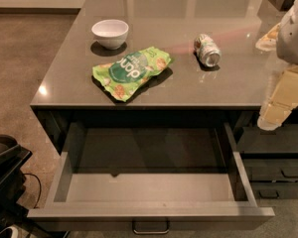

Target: Place green rice chip bag into top drawer

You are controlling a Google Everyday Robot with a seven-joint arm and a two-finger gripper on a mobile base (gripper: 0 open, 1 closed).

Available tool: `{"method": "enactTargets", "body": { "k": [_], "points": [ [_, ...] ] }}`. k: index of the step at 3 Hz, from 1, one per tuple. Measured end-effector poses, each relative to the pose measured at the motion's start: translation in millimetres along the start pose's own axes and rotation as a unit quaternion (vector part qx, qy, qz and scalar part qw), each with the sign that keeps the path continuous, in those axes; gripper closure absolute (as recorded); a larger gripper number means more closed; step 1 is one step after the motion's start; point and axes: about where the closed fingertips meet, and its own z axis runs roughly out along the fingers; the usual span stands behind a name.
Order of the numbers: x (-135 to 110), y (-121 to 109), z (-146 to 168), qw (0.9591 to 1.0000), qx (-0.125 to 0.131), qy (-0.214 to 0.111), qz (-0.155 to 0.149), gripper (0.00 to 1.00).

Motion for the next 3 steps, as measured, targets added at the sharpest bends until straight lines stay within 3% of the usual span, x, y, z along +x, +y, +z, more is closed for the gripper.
{"method": "enactTargets", "body": {
  "k": [1, 2, 3],
  "points": [
    [0, 0, 0, 1.0000, 0.000, 0.000, 0.000, 0.00],
    [-10, -10, 2, 0.9995, 0.012, -0.025, -0.013, 0.00],
    [-42, -36, 11, 0.9940, 0.032, -0.098, -0.037, 0.00]
  ]
}}
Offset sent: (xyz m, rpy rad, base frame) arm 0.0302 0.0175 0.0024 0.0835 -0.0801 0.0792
